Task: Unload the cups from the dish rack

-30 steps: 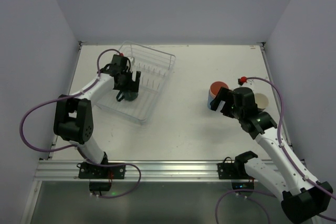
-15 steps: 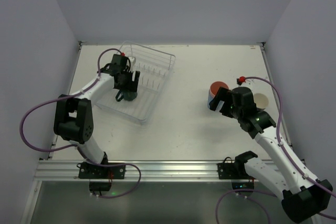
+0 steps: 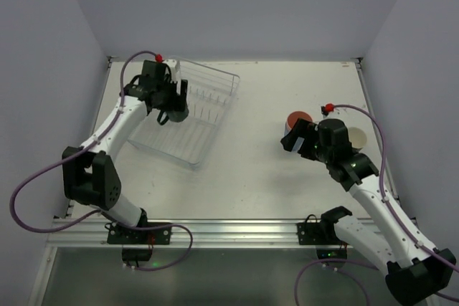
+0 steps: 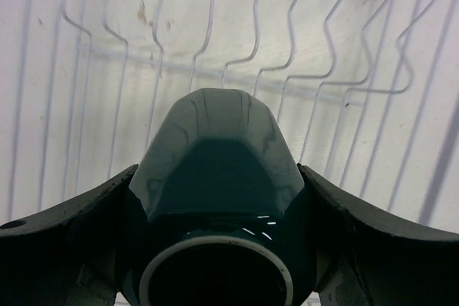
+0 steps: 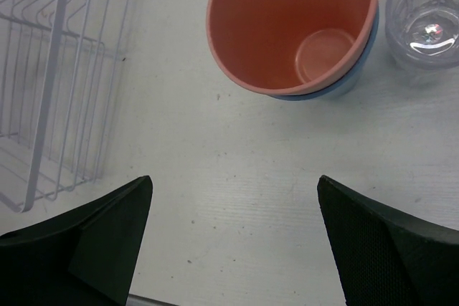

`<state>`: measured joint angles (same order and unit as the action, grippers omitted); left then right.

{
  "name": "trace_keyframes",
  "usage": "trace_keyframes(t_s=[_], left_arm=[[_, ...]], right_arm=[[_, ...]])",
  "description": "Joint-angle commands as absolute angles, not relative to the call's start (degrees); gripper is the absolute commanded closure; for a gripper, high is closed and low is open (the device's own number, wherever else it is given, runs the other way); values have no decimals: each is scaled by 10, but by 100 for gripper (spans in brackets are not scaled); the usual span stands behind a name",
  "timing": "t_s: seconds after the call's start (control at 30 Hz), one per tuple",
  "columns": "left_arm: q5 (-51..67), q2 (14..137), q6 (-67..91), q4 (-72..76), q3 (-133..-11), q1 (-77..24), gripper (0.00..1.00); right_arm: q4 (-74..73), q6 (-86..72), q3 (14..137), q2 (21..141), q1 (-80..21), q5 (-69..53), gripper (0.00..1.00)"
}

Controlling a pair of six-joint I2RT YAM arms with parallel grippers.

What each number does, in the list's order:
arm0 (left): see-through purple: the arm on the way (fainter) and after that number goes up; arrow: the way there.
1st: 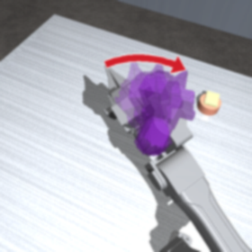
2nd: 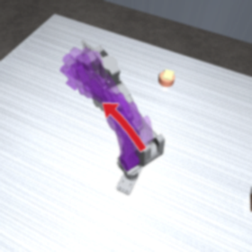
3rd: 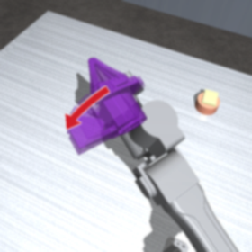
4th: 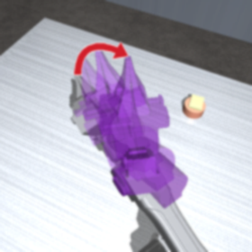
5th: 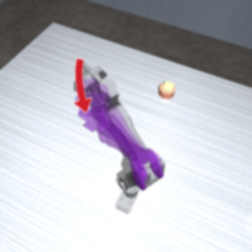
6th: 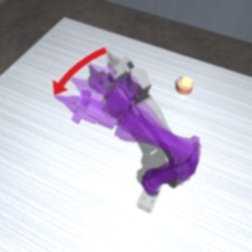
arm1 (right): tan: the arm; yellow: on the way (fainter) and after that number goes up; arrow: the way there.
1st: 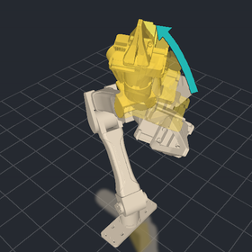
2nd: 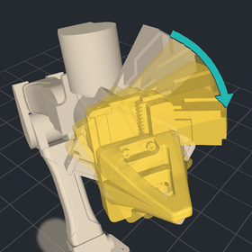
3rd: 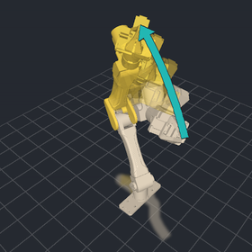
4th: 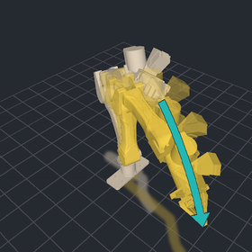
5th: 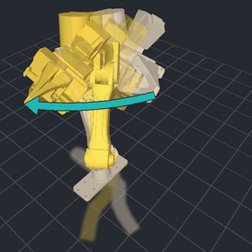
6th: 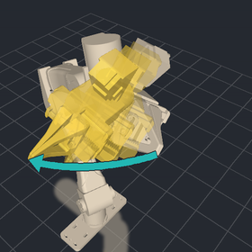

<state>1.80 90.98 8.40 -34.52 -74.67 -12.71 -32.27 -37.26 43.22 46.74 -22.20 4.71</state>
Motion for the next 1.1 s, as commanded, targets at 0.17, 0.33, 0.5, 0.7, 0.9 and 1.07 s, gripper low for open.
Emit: trace_keyframes(t_s=[0.17,0.33,0.5,0.7,0.9,1.07], left_arm=[[51,805,119,-349,-874,-124,100],[107,764,157,-316,-875,-119,100],[211,726,234,-224,-843,-117,100],[327,684,363,-53,-762,-117,100],[389,650,491,160,-652,-117,100],[398,638,620,364,-567,-118,100]], right_arm=[[-303,-368,474,461,-226,3,1],[-296,-359,484,454,-226,-29,1],[-282,-358,497,443,-226,-57,1],[-231,-357,503,445,-226,-132,1],[-180,-366,502,460,-225,-201,1],[-114,-390,491,460,-226,-258,1]])
